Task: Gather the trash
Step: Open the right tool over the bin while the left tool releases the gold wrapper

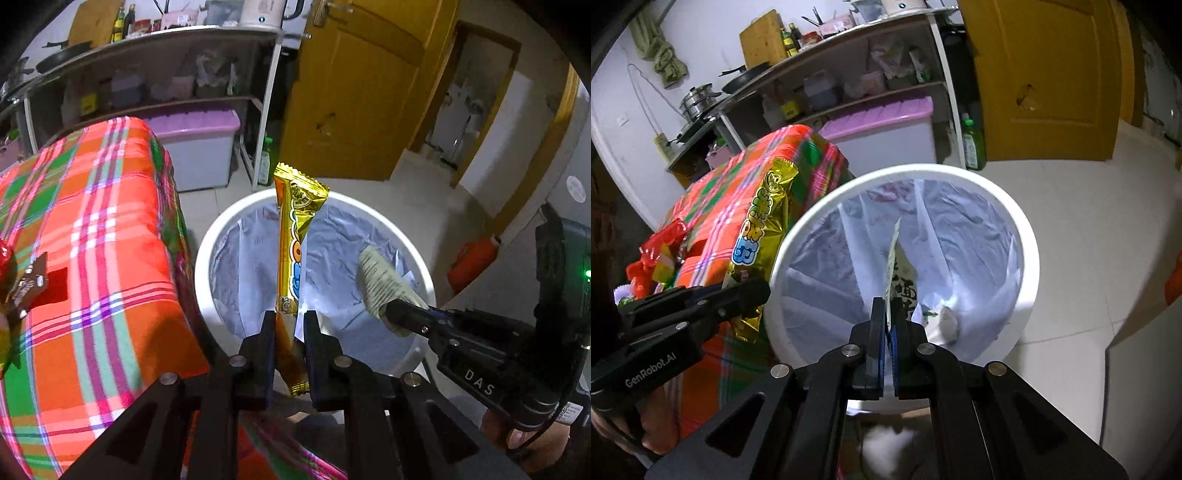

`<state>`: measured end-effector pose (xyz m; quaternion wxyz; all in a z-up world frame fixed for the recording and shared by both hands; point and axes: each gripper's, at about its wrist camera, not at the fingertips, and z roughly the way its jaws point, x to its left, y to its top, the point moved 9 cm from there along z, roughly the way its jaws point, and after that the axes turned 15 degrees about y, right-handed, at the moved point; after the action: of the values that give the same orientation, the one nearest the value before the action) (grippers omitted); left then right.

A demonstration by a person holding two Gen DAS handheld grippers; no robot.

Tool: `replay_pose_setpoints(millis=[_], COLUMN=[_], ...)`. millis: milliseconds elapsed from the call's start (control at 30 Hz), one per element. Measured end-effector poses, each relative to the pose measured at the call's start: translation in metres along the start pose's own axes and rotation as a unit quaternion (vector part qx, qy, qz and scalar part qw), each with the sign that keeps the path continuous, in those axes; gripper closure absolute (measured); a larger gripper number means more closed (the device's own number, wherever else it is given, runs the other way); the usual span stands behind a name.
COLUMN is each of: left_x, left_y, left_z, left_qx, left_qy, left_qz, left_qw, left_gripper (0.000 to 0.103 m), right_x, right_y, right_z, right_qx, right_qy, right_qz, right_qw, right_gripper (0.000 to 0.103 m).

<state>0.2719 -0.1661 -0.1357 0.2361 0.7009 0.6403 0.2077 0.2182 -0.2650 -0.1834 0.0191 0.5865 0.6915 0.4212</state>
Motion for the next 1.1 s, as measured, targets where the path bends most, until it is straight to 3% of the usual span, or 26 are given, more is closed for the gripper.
replay_pose_setpoints(millis=[67,200,367,700,1100], left_x=[-0.001,-0.001,0.002,0.023,0.065], left_y=[0.001,0.001,0.005,0.006,-0.004], left_z=[0.007,0.009,0.004,-0.05,-0.123], left_qx=[0.01,0.015,0.008,-0.051,-0.12], left_qy=[0.0,-0.006,-0.013,-0.013,0.041], left_qz=[-0.002,-0.006,-0.017,-0.039,-0.056], left_qw=[0.9999,0.9999,0.9997,0.9978,0.9904], left_gripper=[0.079,0.072,0.072,0.072,0.067], right_x=[-0.005,-0.006,0.0,0.039,0.111], right_y=[0.0,0.001,0.006,0.017,0.018], right_z=[0.001,-0.001,-0.012,-0.046,-0.068], right_qx=[0.001,-0.004,-0.017,-0.054,-0.077], right_qy=[-0.002,-0.002,0.0,-0.002,0.021], right_qz=[0.005,0.007,0.001,-0.04,-0.096], right_qw=[1.0,1.0,1.0,0.998,0.992], right_gripper=[0.092,0.076,0.075,0.075,0.072])
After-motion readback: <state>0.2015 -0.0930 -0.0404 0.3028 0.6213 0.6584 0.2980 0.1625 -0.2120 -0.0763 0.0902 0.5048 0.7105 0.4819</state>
